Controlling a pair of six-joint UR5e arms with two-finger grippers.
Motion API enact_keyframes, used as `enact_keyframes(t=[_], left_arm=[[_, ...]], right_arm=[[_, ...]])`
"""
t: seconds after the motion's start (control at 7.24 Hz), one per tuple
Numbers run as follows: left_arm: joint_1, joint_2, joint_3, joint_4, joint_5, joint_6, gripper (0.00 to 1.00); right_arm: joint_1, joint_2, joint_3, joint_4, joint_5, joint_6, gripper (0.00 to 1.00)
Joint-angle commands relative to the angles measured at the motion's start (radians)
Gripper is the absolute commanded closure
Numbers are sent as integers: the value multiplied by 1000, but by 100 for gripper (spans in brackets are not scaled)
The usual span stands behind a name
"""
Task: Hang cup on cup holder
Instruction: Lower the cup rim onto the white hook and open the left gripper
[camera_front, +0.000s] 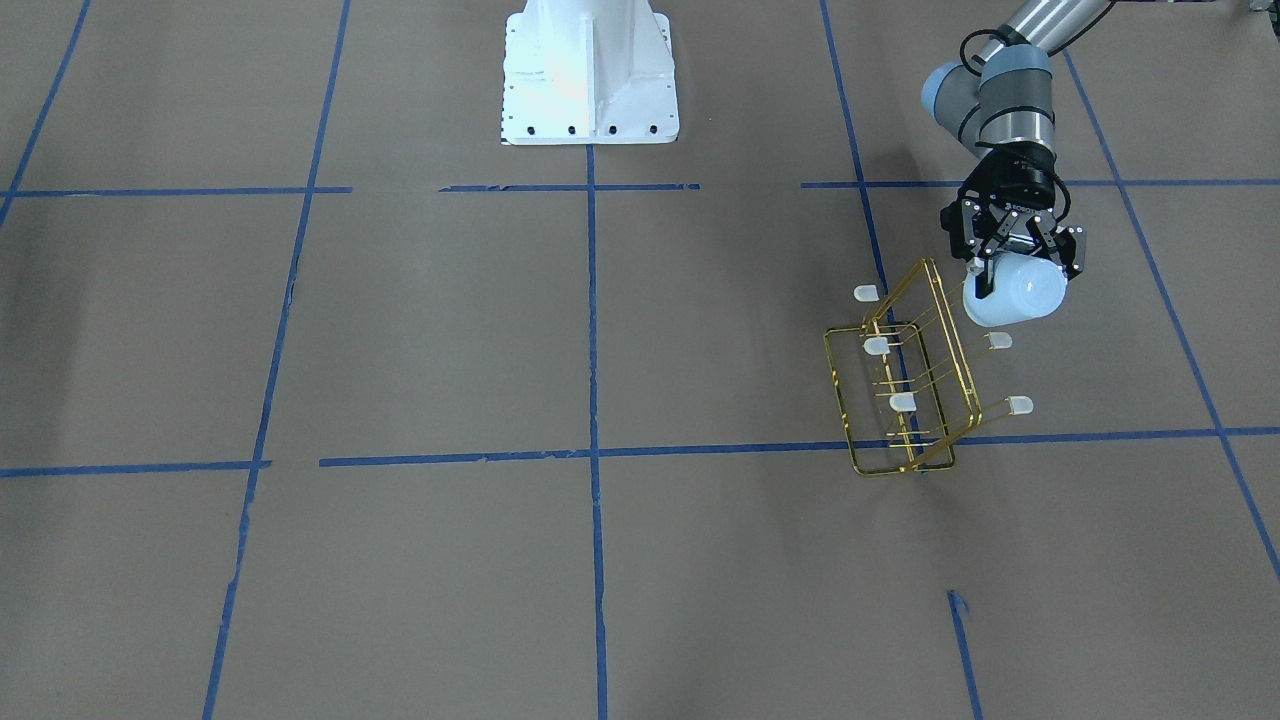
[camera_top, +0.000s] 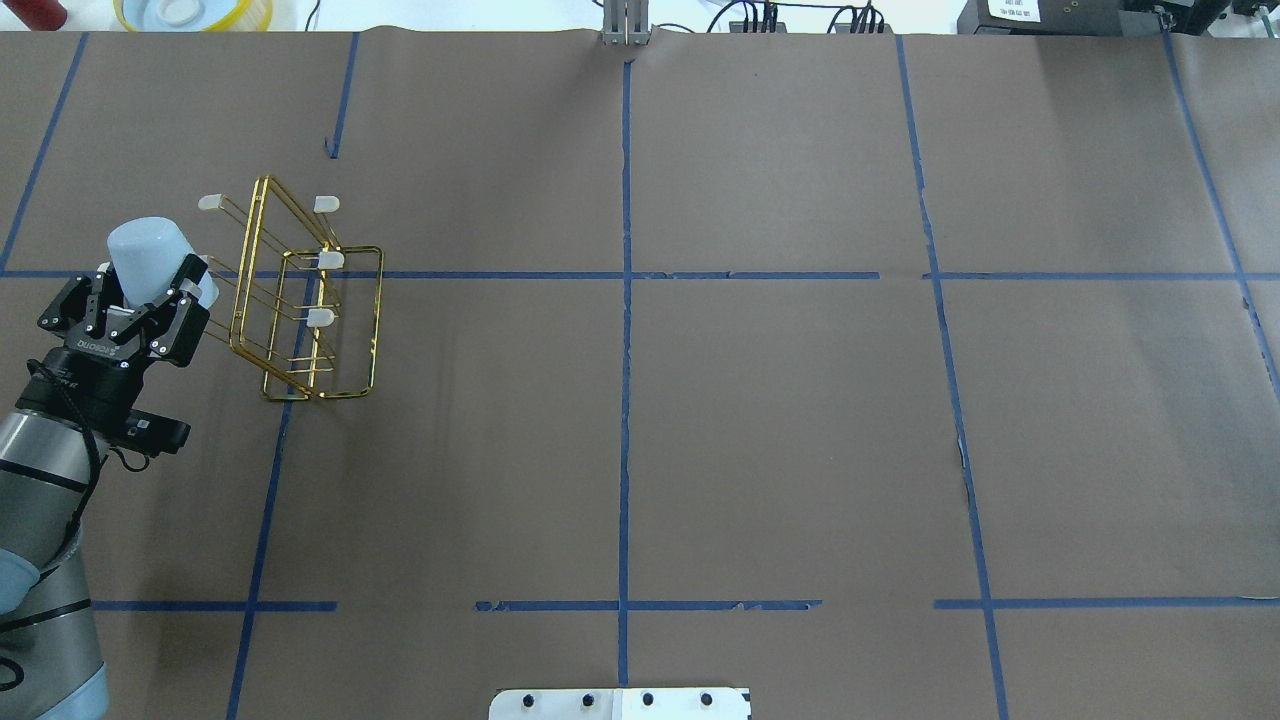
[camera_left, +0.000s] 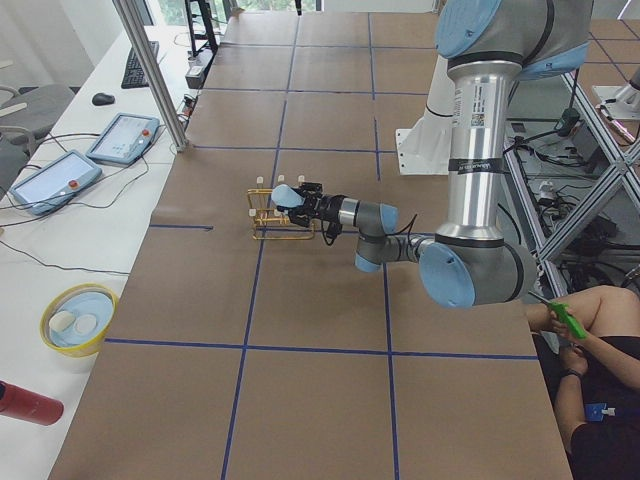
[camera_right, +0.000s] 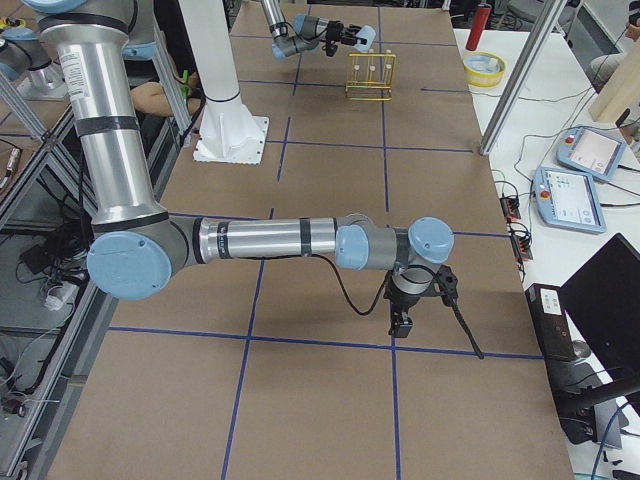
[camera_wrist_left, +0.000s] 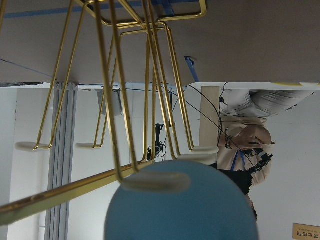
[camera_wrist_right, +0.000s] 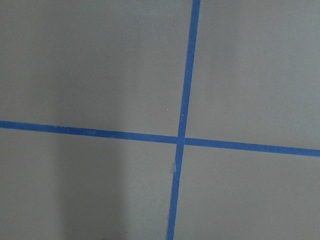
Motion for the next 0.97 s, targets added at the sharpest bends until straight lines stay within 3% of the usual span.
enact_keyframes(t=[0.0, 0.14, 0.41, 0.83], left_arm=[[8, 0, 1, 0, 0, 0, 100], [8, 1, 2, 11, 0, 4, 83], [9, 3, 2, 14, -1, 11, 0], [9, 5, -1, 12, -1, 13, 0]], right_arm=[[0, 0, 0, 1, 0, 0, 0], [0, 0, 0, 1, 0, 0, 0], [0, 0, 0, -1, 0, 0, 0], [-1, 0, 0, 1, 0, 0, 0]])
